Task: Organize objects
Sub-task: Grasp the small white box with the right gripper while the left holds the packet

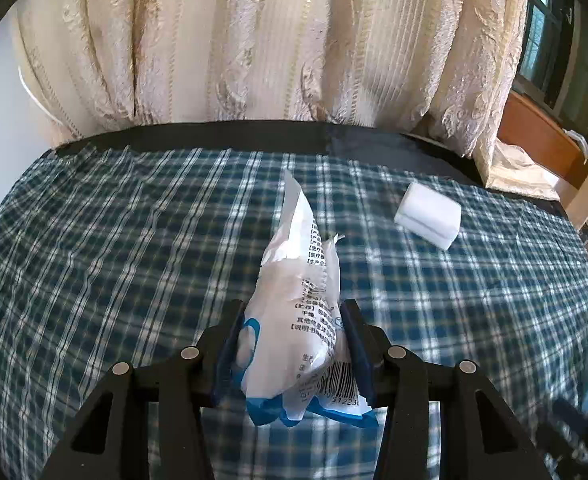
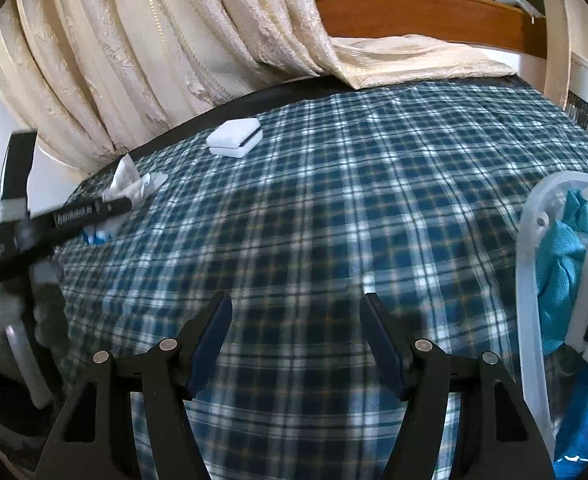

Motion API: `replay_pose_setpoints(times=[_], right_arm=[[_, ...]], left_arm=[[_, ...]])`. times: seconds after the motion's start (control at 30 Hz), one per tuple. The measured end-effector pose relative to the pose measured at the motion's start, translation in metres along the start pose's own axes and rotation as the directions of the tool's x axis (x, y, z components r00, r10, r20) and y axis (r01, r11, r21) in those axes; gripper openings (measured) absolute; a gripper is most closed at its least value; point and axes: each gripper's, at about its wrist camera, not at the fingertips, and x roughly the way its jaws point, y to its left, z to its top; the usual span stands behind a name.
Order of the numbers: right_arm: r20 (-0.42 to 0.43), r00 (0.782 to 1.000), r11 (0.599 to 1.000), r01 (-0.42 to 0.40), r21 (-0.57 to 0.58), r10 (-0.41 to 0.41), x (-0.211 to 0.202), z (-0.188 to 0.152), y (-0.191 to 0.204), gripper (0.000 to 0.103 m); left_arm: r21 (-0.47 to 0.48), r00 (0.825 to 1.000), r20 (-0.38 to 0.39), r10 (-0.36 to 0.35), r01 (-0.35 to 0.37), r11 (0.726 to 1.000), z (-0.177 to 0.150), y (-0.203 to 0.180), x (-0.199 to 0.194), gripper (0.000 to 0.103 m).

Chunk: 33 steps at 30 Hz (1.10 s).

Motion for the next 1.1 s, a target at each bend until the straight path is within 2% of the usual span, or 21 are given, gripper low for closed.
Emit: replay_pose_setpoints(times=[0.33, 0.5, 0.7, 0.77, 0.83, 1.1], right_arm=[[0.044, 0.999, 0.998, 0.011, -0.067, -0.008, 0.005, 0.039, 0.044, 0.068], [0.037, 0.999, 0.998, -0.017, -0.057, 0.02, 0.031, 0.062, 0.058, 0.07], [0.019, 0.999, 0.999, -0.028, -0.023, 0.029, 0.067, 0.089, 0.061, 0.073], [0.013, 0.999, 0.999, -0.034, -0.012, 0.034, 0.08, 0.1, 0.061, 0.073], [0.005, 0.999, 0.999, -0.036, 0.004, 0.036, 0.09, 0.109, 0.06, 0.074], [-0.008, 0.998, 0.998, -0.056, 0.023, 0.057, 0.124, 0.145, 0.07, 0.077]], left_arm=[[-0.065, 0.997, -0.041, -0.058, 0.056, 0.996, -0.002, 0.02, 0.011, 0.052], [-0.084, 0.996, -0.053, -0.072, 0.067, 0.994, -0.003, 0.024, 0.015, 0.058], [-0.099, 0.996, -0.044, -0.072, 0.068, 0.993, -0.002, 0.029, 0.015, 0.059], [-0.096, 0.996, -0.047, -0.074, 0.07, 0.993, -0.002, 0.03, 0.016, 0.058], [-0.083, 0.995, -0.052, -0.083, 0.079, 0.993, -0.002, 0.028, 0.016, 0.047], [-0.052, 0.996, -0.02, -0.084, 0.083, 0.995, -0.001, 0.022, 0.004, 0.046]])
